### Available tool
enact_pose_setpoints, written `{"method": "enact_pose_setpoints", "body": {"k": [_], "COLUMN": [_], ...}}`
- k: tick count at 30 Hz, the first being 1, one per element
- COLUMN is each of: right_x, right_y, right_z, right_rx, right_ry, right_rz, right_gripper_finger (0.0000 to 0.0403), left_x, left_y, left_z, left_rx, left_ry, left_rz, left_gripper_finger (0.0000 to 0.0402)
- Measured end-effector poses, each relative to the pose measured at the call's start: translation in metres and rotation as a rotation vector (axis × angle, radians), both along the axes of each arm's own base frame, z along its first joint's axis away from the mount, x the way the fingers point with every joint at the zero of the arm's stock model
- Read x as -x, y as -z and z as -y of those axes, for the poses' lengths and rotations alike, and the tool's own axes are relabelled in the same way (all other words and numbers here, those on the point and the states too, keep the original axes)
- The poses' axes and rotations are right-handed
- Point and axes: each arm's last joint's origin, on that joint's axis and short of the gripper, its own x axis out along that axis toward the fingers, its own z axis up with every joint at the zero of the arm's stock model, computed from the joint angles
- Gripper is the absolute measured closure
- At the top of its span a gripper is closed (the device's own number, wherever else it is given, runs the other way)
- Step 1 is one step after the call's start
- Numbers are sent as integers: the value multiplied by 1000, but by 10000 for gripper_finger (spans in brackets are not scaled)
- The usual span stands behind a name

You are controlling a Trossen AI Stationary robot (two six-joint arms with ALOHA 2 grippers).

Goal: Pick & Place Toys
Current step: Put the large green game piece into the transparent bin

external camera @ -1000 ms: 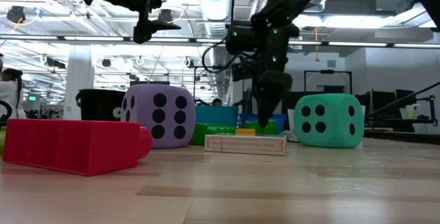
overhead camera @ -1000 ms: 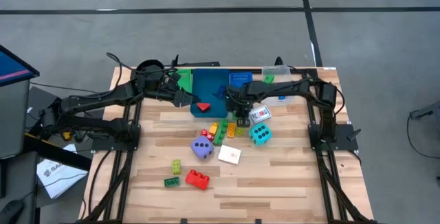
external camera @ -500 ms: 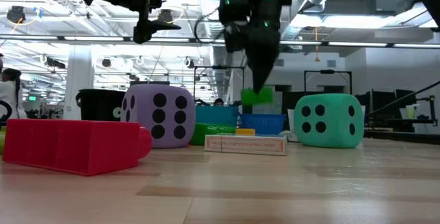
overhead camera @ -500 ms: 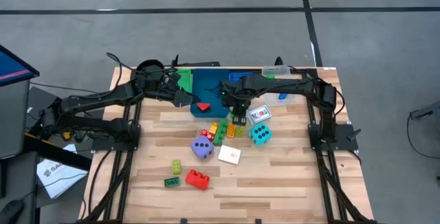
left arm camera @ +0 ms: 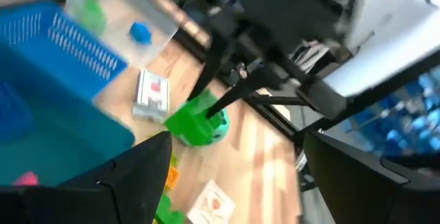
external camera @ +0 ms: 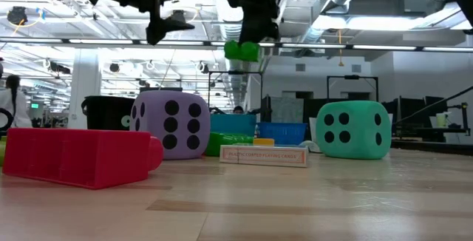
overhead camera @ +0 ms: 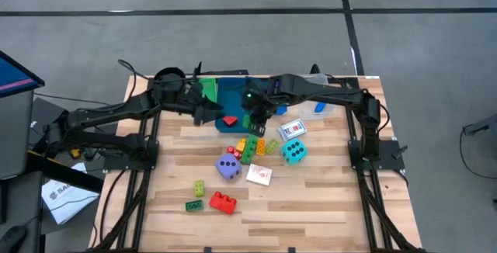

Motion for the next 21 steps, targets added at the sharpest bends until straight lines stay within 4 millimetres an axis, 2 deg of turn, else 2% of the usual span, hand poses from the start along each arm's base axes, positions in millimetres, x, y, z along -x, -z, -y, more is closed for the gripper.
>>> {"method": "enact_pose_setpoints", "body": {"k": [6, 11, 17, 21], "right_x": [6, 7, 10, 23], "right_y": [2, 2, 1, -14], "right_z": [0, -1, 3, 10], "right_rx": [-9, -6, -5, 2], "right_ry": [31, 32, 38, 53], "right_rz": [-70, -83, -91, -75], "right_gripper_finger": [327, 327, 326, 321], "left_x": [19, 47, 70, 74], "left_y": [-16, -26, -34, -36], "left_z": [5, 8, 14, 15], "left_rx": [-233, -370, -436, -441], "left_ry": [21, -110, -266, -282], "left_rz": [53, 21, 6, 10], "left_gripper_finger": [78, 78, 78, 78]}}
